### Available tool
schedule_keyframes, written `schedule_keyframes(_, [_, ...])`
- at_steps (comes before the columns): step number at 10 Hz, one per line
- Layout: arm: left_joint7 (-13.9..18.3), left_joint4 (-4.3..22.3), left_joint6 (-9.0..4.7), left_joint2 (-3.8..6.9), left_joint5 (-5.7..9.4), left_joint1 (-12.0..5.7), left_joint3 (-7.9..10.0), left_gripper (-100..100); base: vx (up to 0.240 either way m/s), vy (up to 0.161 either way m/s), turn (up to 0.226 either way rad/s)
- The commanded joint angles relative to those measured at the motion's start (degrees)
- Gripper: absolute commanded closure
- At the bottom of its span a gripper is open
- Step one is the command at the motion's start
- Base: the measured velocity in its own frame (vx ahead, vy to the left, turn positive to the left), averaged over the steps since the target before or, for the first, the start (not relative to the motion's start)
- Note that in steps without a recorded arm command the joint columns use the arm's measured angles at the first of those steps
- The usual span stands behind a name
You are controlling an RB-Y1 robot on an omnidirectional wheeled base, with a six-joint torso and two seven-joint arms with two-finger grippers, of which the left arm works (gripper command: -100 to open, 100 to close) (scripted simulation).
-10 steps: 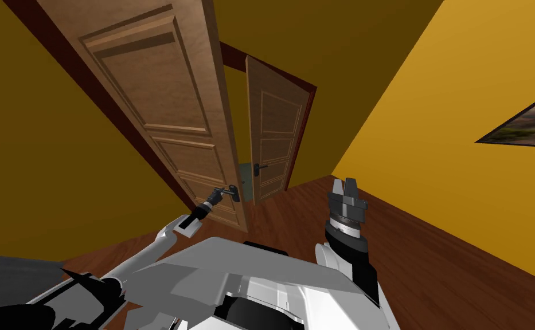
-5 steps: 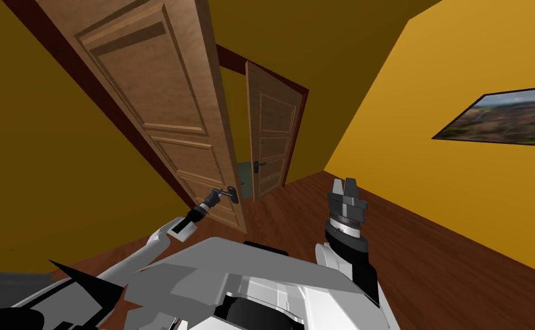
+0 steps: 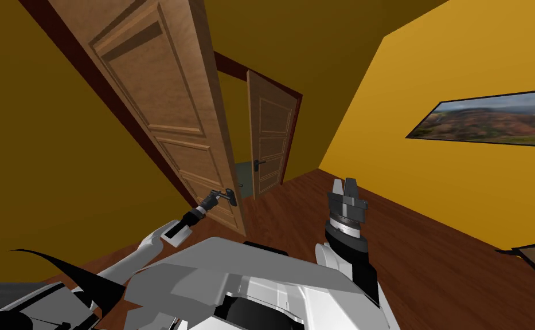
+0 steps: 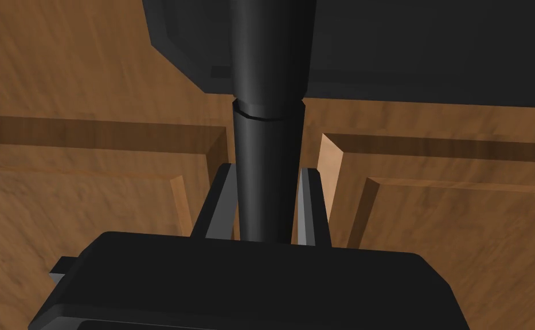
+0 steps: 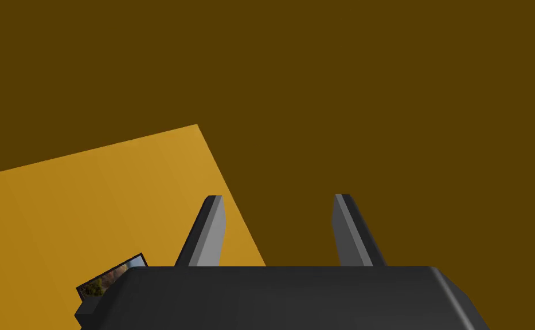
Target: Pull the door open
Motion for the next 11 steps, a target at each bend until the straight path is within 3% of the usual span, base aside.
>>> schedule_keyframes(1, [0.52, 0.1, -1.69, 0.48, -0.12, 0.54, -0.52, 100, -0.232, 0.107, -0.219])
schedule_keyframes(8, [2.51, 1.76, -8.08, 2.92, -0.35, 2.65, -1.96, 100, -0.204, 0.095, -0.145])
schedule_keyframes(9, [2.28, 1.6, -7.14, 3.06, -0.12, 2.44, -1.33, 100, -0.091, 0.038, -0.02])
schedule_keyframes(10, [2.67, 2.41, -8.65, 3.48, -0.25, 2.88, -1.66, 100, -0.117, 0.056, -0.121])
schedule_keyframes(11, [2.77, 2.58, -9.05, 3.58, -0.28, 2.97, -1.74, 100, -0.174, 0.08, -0.153])
